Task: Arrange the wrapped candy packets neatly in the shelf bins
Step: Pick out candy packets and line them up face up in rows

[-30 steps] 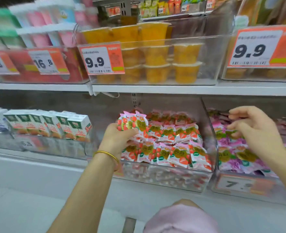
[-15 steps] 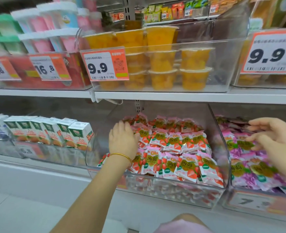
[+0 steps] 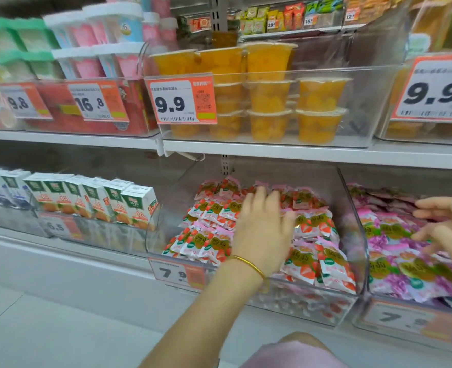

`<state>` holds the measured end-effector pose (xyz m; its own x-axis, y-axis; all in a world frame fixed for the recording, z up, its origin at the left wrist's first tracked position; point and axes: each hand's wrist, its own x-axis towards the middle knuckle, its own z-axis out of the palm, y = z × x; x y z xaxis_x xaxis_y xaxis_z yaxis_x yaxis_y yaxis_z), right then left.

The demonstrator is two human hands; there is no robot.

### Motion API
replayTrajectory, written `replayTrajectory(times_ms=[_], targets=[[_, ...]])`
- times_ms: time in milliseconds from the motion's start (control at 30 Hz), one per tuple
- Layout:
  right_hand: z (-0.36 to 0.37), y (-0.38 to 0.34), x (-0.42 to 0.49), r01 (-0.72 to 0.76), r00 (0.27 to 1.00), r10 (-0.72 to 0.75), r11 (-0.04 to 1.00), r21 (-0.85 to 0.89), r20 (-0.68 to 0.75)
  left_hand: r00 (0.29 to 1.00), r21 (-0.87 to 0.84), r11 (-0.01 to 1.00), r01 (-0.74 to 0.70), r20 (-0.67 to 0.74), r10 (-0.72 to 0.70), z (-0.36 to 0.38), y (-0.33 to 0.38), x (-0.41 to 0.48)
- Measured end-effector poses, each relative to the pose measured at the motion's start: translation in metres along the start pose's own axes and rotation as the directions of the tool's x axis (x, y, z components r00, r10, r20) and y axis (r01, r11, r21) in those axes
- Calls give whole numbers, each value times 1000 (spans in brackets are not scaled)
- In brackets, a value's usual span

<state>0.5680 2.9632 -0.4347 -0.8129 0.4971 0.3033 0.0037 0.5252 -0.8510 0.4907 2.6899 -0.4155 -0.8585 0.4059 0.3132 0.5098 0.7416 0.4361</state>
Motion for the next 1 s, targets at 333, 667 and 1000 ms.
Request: replayTrajectory(times_ms=[333, 667, 1000], targets=[[-71, 9, -13, -128, 987, 128, 992, 7, -101, 865, -264, 853, -450, 111, 490, 74, 144, -9], [-134, 57, -3, -187, 975, 140, 935, -301, -171, 870, -182, 893, -411, 216, 444, 144, 187, 46], [-94, 77, 12, -141, 959, 280, 335, -931, -45, 927, -321, 898, -301, 122, 354, 138, 188, 58]])
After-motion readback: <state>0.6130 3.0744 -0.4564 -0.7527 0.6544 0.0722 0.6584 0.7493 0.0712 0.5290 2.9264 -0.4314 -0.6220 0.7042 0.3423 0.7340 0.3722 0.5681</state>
